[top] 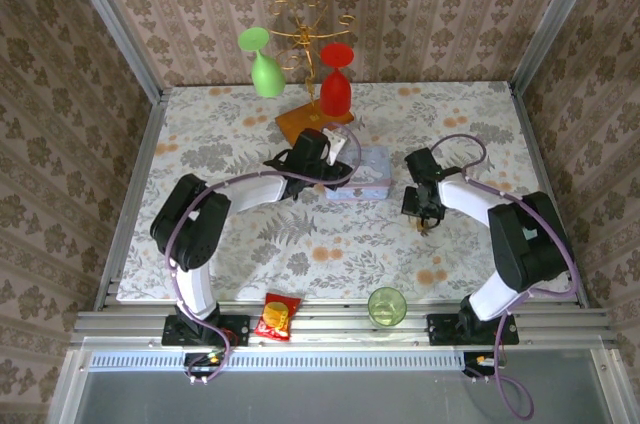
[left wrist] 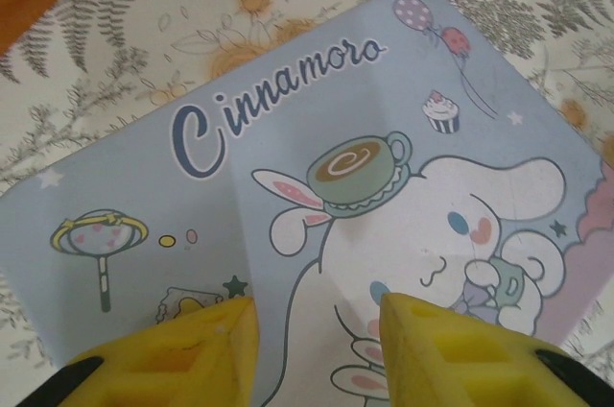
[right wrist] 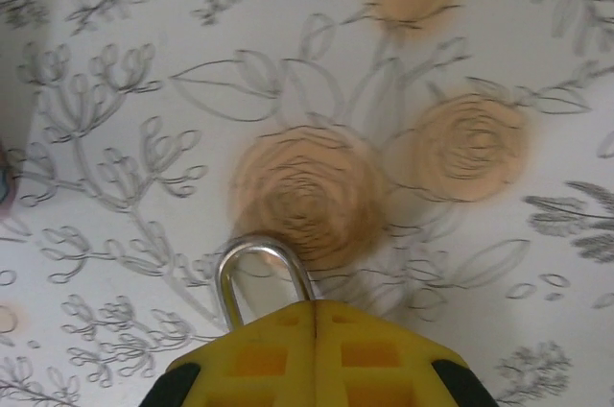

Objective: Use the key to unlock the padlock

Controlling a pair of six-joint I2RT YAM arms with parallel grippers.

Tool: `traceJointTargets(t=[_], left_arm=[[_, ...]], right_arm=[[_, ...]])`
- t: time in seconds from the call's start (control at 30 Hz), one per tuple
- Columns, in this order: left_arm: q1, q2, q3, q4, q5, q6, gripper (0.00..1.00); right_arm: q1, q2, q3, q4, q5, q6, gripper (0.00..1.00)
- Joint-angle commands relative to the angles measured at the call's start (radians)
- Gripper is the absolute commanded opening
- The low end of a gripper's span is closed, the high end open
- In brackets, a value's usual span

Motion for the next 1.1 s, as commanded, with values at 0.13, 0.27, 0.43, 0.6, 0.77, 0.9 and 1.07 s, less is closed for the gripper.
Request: traceJointTargets(t=[0.13,0.27,0.43,0.6,0.77,0.9,1.07], left_arm=[[0.017,0.003,0.029,-0.118,-0.059,0.015,0.43],[0.010,-0.056,0.038,-0.143,-0.063,0.011,0.47],[-0.009,-0.160,0.028,-0.159,-0.082,0.002,0.51],[-0.002,-0.347,-0.084,-0.156,-0.133,-0.014,0.71],[0.075,-0.571,-0.311,-0.135,-0.301,-0.011,1.00],[0.164,-0.710,-0.450,-0.115,-0.420,0.109,1.00],[0.267,-0.833,-0.602,0.016,-0.589,0.258,1.00]], right_arm=[[0.007,0.000,0.023,-0.044,-0.007,-0.003,0.01],[0.006,-0.045,0.036,-0.046,-0.019,0.003,0.03],[0.001,-0.118,0.044,-0.048,0.012,0.002,0.16],[-0.031,-0.262,0.031,0.025,0.084,-0.081,0.76],[-0.058,-0.346,0.006,0.123,0.231,-0.274,1.00],[-0.118,-0.338,-0.068,0.280,0.289,-0.397,1.00],[-0.231,-0.378,-0.276,0.613,0.169,-0.440,1.00]])
